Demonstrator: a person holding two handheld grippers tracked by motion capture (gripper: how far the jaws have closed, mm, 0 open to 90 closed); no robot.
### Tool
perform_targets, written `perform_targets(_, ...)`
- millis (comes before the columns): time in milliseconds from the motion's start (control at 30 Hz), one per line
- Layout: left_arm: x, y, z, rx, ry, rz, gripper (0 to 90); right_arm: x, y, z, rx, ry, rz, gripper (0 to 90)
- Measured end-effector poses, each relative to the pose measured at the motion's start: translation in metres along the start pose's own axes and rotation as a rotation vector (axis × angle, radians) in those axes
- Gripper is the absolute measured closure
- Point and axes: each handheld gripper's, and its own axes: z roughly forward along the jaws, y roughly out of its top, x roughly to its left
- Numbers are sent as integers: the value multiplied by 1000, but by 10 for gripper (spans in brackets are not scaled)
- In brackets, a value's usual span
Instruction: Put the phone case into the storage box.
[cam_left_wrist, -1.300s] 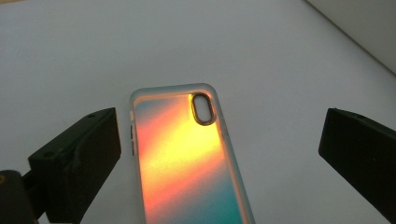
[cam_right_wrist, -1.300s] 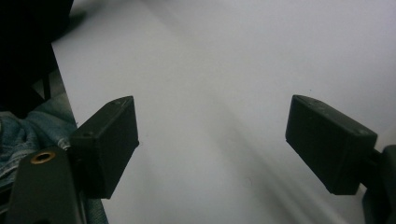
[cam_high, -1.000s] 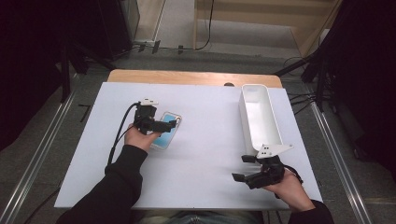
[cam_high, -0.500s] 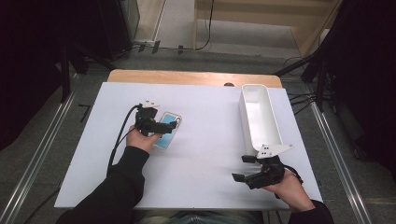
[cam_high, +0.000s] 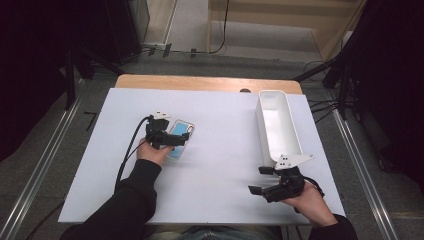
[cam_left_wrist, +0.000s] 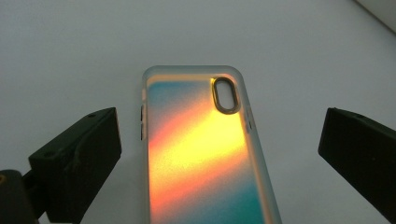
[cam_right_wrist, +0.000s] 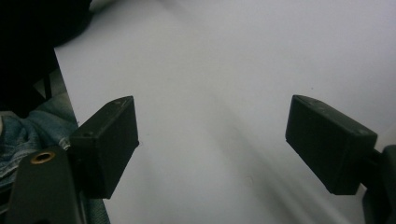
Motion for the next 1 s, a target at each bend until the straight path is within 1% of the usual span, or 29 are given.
perform_targets(200,-1,-5,4,6,20,18,0,0,0,0,0,1,-2,157)
perform_targets(300,-3,-9,7,17,42,30,0,0,0,0,1,2,-1,158)
perform_targets(333,-3,-9,7,17,42,30,0,0,0,0,1,2,-1,158)
perform_targets(367,-4,-11,7,5,45,28,0,0,0,0,0,2,-1,158)
perform_targets(433,-4,-12,8,4,46,24,0,0,0,0,0,3,-1,158)
perform_targets(467,-5,-13,8,10,46,30,0,0,0,0,0,3,-1,158)
perform_targets(533,-5,-14,9,15,49,28,0,0,0,0,1,3,-1,158)
perform_targets(600,-6,-16,12,17,64,28,0,1,0,0,4,4,1,158)
perform_targets(667,-5,-17,12,20,60,27,0,1,0,0,5,5,1,157)
perform_targets(800,-5,-18,14,25,79,27,0,1,0,0,5,5,0,157)
perform_targets(933,-5,-20,16,37,78,33,0,1,0,0,5,4,0,157)
perform_targets(1000,-5,-21,17,30,72,22,0,1,0,0,5,5,0,157)
